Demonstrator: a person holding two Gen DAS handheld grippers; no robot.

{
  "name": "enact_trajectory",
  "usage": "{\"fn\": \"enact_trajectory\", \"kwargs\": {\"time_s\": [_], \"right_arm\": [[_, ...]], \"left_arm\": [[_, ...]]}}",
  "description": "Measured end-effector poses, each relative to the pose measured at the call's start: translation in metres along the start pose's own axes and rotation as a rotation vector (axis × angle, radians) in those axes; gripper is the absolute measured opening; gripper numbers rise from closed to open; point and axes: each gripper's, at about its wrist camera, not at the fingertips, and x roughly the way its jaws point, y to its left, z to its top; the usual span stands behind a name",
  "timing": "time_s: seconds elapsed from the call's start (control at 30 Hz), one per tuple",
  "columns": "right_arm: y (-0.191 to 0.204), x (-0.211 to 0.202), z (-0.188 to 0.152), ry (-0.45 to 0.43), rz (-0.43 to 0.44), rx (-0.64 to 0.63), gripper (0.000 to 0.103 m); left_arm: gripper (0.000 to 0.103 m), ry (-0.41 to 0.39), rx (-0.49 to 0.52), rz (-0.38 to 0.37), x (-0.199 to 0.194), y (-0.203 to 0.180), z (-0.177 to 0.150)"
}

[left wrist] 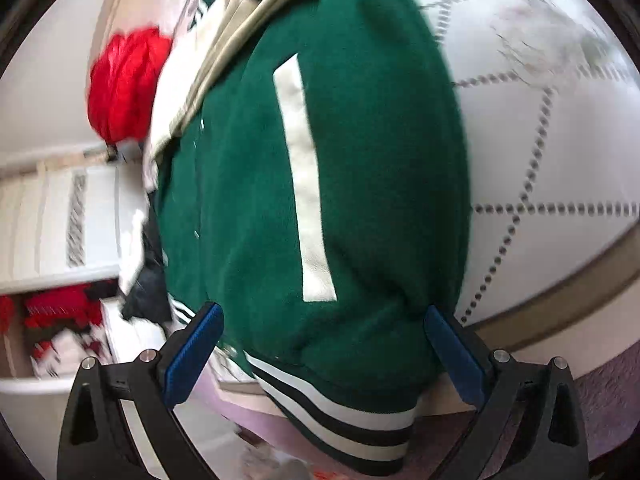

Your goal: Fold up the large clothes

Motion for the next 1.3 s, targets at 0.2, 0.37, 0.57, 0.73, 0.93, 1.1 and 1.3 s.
{"fn": "enact_trajectory", "kwargs": {"time_s": [0.2,0.37,0.57,0.73,0.93,1.1,1.3], "right_arm": [[0.007,0.014,0.012,0.015,0.076,0.036,0.065],[-0.011,0.023,0.028,-0.035,0.131,0.026,0.067],[0.000,0.039,0.061,-0.141,0.409,0.093,0.087],[0.033,0.065,0.104,-0.100,0.600,0.124,0.087],[0.090,0.103,0.146,-0.055,0.673,0.146,0.087],[0.110,0.115,0.149,-0.043,0.645,0.260,0.021],[0.092,0.041,0.092,-0.005,0.534,0.300,0.015]], "left_arm": [[0.103,-0.060,0.040,-0.052,-0.041,-0.017,-0.006],[0.103,0.065,-0.019,-0.125,-0.001,-0.017,0.014],[0.097,0.062,-0.115,-0.115,0.005,0.020,0.022],[0.028,0.047,-0.215,-0.157,0.006,0.056,0.027],[0.012,0.000,-0.256,-0.160,-0.013,0.079,0.033],[0.009,-0.032,-0.259,-0.178,-0.017,0.099,0.030],[0.008,-0.088,-0.294,-0.339,-0.063,0.140,-0.011]]}}
